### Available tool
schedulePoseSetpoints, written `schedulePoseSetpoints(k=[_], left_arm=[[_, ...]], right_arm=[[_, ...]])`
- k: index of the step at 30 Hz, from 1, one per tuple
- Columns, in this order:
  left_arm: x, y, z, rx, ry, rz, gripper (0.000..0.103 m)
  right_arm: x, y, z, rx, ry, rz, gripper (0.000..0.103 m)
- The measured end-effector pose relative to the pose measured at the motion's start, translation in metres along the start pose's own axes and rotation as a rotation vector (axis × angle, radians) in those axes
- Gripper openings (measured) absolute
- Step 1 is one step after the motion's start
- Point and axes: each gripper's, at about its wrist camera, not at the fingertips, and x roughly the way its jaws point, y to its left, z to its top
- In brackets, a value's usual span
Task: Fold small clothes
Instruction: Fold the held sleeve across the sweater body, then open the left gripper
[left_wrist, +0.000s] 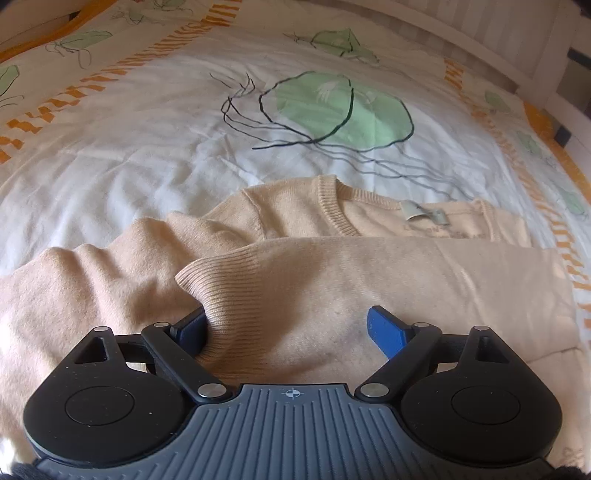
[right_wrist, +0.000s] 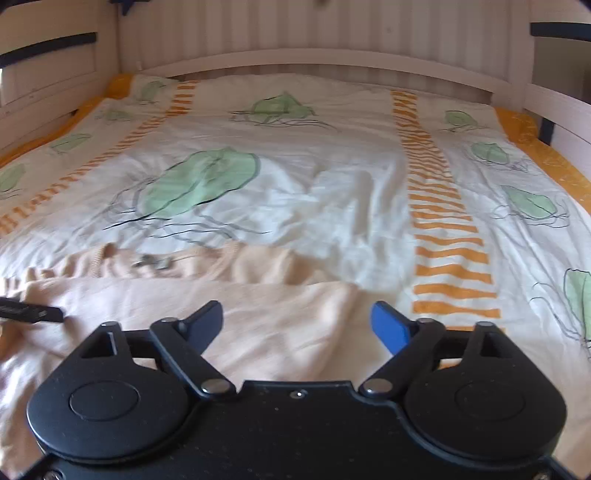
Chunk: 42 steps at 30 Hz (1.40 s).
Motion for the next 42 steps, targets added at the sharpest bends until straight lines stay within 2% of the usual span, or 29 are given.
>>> schedulePoseSetpoints(k=[1, 5, 8, 14, 18, 20, 24, 31, 32, 33, 34, 36, 39, 42], left_arm=[[-0.008, 0.002, -0.002, -0.016, -0.018, -0.004, 0.089], [-0.043, 0.019, -0.010, -0.058, -0.081, 0.022, 0.092], [-0.069, 0.047, -0.017, -0.101, -0.091, 0.041, 0.094], [-0.110, 0.120, -0.026, -0.198, -0.103, 0.161, 0.097], [-0.117, 0.173, -0.030, -0.344, -0.093, 0.241, 0.098], [-0.119, 0.198, -0.035, -0.440, -0.085, 0.246, 0.098], [-0.113, 0.230, -0.041, -0.568, -0.092, 0.237, 0.099], [-0.106, 0.269, -0.045, -0.706, -0.134, 0.255, 0.097], [-0.107, 0.270, -0.044, -0.706, -0.135, 0.264, 0.094], [-0.109, 0.269, -0.042, -0.697, -0.143, 0.280, 0.074], [-0.111, 0.267, -0.040, -0.677, -0.148, 0.305, 0.040], [-0.118, 0.263, -0.035, -0.649, -0.169, 0.305, 0.013], [-0.129, 0.251, -0.023, -0.635, -0.222, 0.225, 0.012], [-0.136, 0.219, -0.002, -0.554, -0.256, 0.178, 0.012]], right_arm=[[-0.005, 0.007, -0.003, -0.010, 0.004, 0.020, 0.103], [-0.018, 0.038, -0.019, -0.027, 0.040, 0.101, 0.103], [-0.023, 0.060, -0.033, -0.029, 0.085, 0.161, 0.103], [-0.030, 0.098, -0.058, -0.043, 0.130, 0.239, 0.103], [-0.031, 0.112, -0.069, -0.041, 0.157, 0.256, 0.103], [-0.032, 0.117, -0.072, -0.044, 0.163, 0.259, 0.103], [-0.034, 0.122, -0.074, -0.052, 0.170, 0.254, 0.103], [-0.031, 0.125, -0.074, -0.060, 0.190, 0.245, 0.103], [-0.030, 0.126, -0.074, -0.061, 0.192, 0.248, 0.103], [-0.029, 0.127, -0.075, -0.062, 0.195, 0.250, 0.103], [-0.029, 0.128, -0.076, -0.061, 0.198, 0.253, 0.103], [-0.027, 0.128, -0.078, -0.057, 0.206, 0.259, 0.103], [-0.027, 0.126, -0.080, -0.045, 0.209, 0.263, 0.103], [-0.028, 0.122, -0.080, -0.027, 0.205, 0.268, 0.103]])
